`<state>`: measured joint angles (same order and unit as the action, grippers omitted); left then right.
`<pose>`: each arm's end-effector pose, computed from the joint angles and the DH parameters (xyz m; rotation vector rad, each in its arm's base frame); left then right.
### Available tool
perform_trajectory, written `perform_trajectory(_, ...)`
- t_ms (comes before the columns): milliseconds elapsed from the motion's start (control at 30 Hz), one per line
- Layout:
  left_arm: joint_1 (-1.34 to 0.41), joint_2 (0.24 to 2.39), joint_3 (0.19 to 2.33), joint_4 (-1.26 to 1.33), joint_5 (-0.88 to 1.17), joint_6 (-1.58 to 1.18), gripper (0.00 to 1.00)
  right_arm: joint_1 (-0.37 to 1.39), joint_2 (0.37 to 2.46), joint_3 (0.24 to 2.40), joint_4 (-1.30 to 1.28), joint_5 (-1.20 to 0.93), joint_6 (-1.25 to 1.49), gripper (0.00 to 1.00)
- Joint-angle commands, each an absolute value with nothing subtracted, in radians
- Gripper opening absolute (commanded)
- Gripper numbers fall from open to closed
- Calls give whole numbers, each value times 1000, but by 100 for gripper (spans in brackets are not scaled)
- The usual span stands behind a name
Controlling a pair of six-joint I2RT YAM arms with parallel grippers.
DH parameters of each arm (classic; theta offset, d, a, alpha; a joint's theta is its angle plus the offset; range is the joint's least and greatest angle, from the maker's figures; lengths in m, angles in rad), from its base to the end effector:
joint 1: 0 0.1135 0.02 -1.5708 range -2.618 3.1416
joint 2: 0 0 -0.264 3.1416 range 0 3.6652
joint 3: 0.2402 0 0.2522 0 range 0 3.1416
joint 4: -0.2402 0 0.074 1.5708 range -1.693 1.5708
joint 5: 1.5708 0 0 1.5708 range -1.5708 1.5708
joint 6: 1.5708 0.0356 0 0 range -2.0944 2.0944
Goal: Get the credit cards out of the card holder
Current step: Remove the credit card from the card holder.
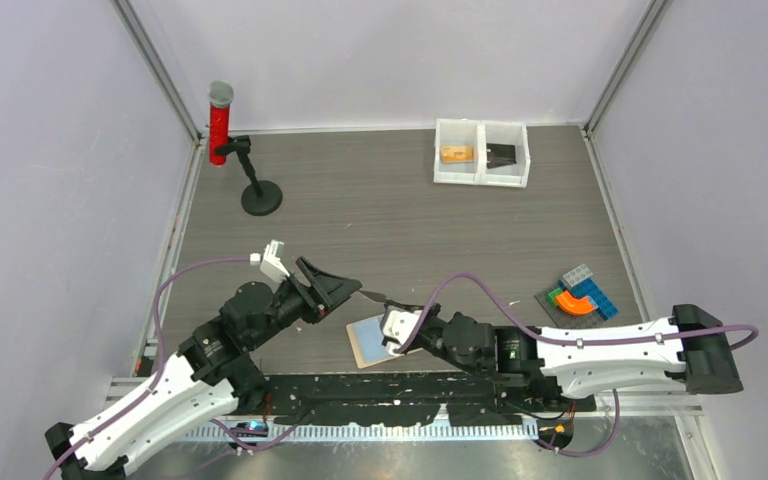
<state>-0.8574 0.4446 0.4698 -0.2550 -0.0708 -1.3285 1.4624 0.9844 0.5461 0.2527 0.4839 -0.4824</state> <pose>0.0881 -0.0979 0.2683 -0.5391 1.9974 -1.4227 0.0408 0.2218 0.2643 -1.2146 1.2515 0.2951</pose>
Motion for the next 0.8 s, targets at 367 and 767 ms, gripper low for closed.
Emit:
perform_trajectory(367,-861,499,351,-79,-27,-1411,40,1540,1113,622,298,605,-511,5)
perform_trajectory(767,-861,459,335,-35,-57,-1229,0,1560,1096,669,102,579,-346,50)
